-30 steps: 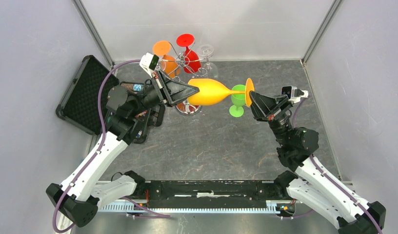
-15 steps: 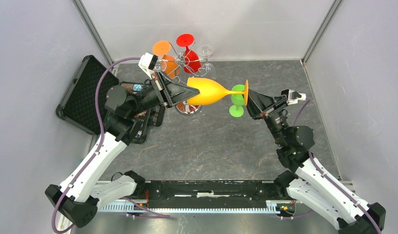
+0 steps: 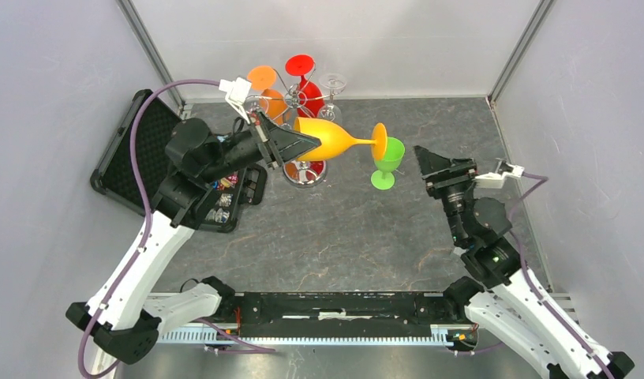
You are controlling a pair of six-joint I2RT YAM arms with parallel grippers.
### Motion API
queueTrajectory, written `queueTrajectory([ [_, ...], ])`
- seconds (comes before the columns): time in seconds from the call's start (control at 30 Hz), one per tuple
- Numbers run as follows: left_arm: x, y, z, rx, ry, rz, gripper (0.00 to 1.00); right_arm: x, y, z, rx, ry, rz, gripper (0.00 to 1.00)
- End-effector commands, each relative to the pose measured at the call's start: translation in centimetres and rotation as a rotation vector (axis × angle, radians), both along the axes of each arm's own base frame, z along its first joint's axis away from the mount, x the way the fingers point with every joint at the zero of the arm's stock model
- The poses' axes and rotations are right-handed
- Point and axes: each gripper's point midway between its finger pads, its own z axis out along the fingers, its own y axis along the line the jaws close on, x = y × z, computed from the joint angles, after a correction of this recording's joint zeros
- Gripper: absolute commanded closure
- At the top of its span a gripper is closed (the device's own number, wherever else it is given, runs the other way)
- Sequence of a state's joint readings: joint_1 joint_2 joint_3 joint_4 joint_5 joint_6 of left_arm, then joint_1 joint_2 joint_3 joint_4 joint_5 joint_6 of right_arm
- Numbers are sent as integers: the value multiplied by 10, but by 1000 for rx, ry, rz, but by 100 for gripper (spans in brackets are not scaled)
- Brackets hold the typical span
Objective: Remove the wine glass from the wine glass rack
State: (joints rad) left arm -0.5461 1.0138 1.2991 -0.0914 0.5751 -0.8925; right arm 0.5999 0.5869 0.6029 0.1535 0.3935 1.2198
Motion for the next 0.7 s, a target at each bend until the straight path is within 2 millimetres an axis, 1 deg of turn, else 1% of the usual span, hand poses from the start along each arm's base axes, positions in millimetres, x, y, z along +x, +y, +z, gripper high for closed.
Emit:
queueTrajectory([
  [0.0, 22, -4, -39, 213, -6, 100, 98, 0, -62, 2, -332, 43, -301, 31],
  [0.03, 27, -6, -47, 255, 9, 124, 98, -1, -68, -1, -392, 57, -325, 32],
  [0.1, 33, -14, -58, 334, 12, 151, 98, -2, -77, -6, -521, 85, -355, 32],
  [0.17, 38, -26, -66, 406, 10, 163, 98, -5, -86, -12, -636, 119, -374, 32],
  [0.2, 41, -33, -73, 448, 14, 170, 98, -6, -90, -16, -685, 135, -383, 33],
  [0.3, 45, -61, -83, 548, -8, 165, 98, -13, -104, -30, -799, 190, -410, 33],
  [0.33, 46, -70, -81, 567, -25, 165, 98, -16, -108, -34, -831, 203, -416, 33],
  [0.43, 51, -108, -99, 661, -36, 133, 98, -25, -123, -45, -889, 251, -447, 33],
  [0.5, 60, -135, -113, 719, -43, 128, 98, -33, -134, -50, -924, 276, -472, 33],
  [0.57, 65, -162, -125, 761, -52, 98, 98, -41, -144, -55, -949, 307, -493, 33],
  [0.67, 66, -200, -143, 798, -82, -4, 98, -51, -146, -63, -967, 339, -450, 33],
])
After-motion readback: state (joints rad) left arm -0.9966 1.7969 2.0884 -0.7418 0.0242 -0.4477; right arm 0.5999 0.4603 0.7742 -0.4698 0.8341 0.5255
